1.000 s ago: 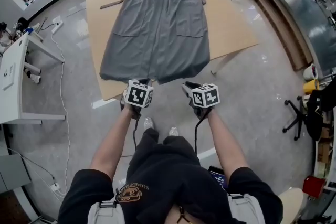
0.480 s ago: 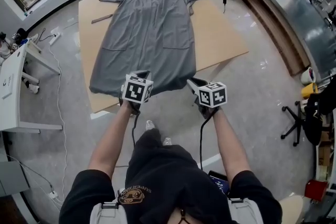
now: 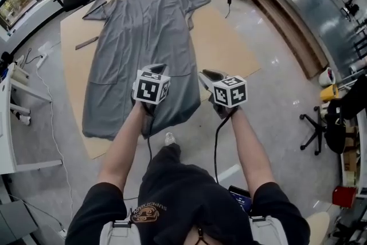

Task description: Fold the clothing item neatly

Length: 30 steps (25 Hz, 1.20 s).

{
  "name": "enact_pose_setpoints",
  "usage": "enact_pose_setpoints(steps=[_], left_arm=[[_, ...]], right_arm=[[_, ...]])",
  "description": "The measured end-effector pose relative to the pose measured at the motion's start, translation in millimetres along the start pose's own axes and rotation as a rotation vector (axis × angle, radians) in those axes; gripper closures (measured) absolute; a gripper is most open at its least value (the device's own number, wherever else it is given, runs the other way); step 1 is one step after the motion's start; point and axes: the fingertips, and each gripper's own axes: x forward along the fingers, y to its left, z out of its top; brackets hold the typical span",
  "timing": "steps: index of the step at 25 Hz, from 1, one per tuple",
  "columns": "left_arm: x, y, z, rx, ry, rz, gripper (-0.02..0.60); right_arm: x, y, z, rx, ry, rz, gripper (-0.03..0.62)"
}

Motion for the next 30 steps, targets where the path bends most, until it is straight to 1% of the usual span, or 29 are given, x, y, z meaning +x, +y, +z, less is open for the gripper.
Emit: enact_pose_setpoints(steps=[3, 6, 11, 17, 22, 24, 27, 30], left_arm=[[25.4, 12.8, 38.1, -0.02, -0.033, -0.032, 0.574], [43.4, 24.6, 80.5, -0.06, -0.082, -0.06, 0.574], [77.3, 47.1, 139.9, -0.082, -0.132, -0.052, 0.574], [135.3, 73.5, 187.7, -0.1, -0.123, 0.002, 0.574], [199.1, 107.0, 220.4, -0.145, -0.088, 0.087, 0.574], [220.9, 115.3, 229.6, -0.164, -0.074, 0.114, 0.574], [250.8, 125.7, 238.5, -0.181, -0.061, 0.139, 0.574], [278.8, 143.4, 238.5, -0.191, -0.038, 0.174, 0.574]], right_arm=[[15.5, -23.9, 36.2, -0.022, -0.008, -0.016, 0.522], [27.1, -48.7, 80.4, -0.059, -0.044, -0.045, 0.522], [51.9, -86.6, 146.4, -0.116, -0.075, -0.049, 0.522], [99.3, -152.5, 208.3, -0.155, -0.077, -0.007, 0.523], [155.9, -210.1, 253.7, -0.196, -0.082, 0.092, 0.523], [177.4, -229.3, 265.4, -0.212, -0.069, 0.125, 0.522], [207.2, -256.4, 281.8, -0.235, -0.062, 0.152, 0.523], [247.0, -278.2, 295.6, -0.275, -0.044, 0.185, 0.522]])
